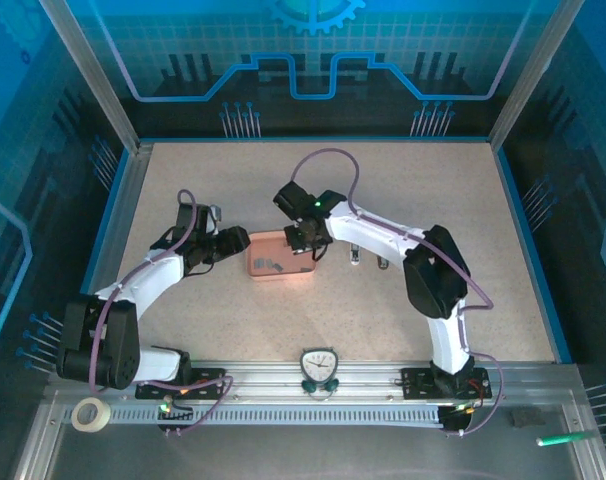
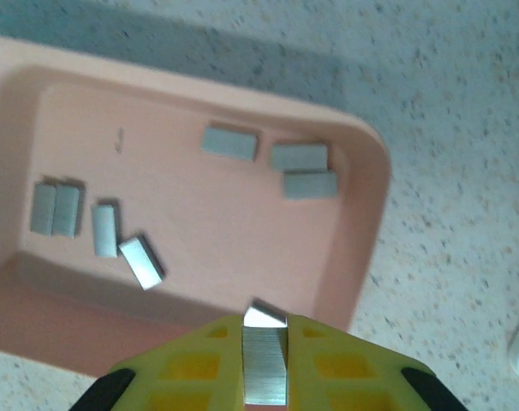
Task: Load the staples into the stapler
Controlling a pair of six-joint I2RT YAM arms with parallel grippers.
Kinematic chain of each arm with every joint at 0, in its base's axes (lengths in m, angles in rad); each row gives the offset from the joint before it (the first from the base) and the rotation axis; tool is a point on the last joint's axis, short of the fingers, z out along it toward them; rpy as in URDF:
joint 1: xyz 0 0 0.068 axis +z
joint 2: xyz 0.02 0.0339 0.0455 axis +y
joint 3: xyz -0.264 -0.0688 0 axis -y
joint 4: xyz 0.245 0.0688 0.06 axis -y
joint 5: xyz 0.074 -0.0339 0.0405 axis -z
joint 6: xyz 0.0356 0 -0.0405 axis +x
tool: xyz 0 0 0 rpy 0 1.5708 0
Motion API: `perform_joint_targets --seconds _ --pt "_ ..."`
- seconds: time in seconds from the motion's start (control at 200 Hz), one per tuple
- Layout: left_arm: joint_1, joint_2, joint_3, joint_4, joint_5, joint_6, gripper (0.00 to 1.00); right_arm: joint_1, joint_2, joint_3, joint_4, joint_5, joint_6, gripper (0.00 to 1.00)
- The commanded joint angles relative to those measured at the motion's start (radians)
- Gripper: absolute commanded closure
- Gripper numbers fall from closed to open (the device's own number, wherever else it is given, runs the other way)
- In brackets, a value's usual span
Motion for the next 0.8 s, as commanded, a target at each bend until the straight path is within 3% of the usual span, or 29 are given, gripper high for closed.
perform_joint_targets --seconds 0.0,0.245,0.43,0.795 --pt "-0.011 -0.026 -0.020 0.047 0.062 -0.005 0.33 -0.016 -0.109 -0.106 -0.003 -0.002 0.059 0.84" --pt "-0.123 -0.044 -0.069 0.227 0.105 0.057 0.34 -0.051 -0.364 -0.477 0.007 -0.016 0.180 0.83" --pt "-0.203 -0.039 -0.090 0.343 0.104 0.124 0.35 -0.083 -0.467 -0.705 0.048 -0.071 0.241 0.82" --pt "-0.230 -0.035 -0.096 0.389 0.079 0.142 0.35 -0.139 -0.473 -0.849 0.065 -0.079 0.242 0.81"
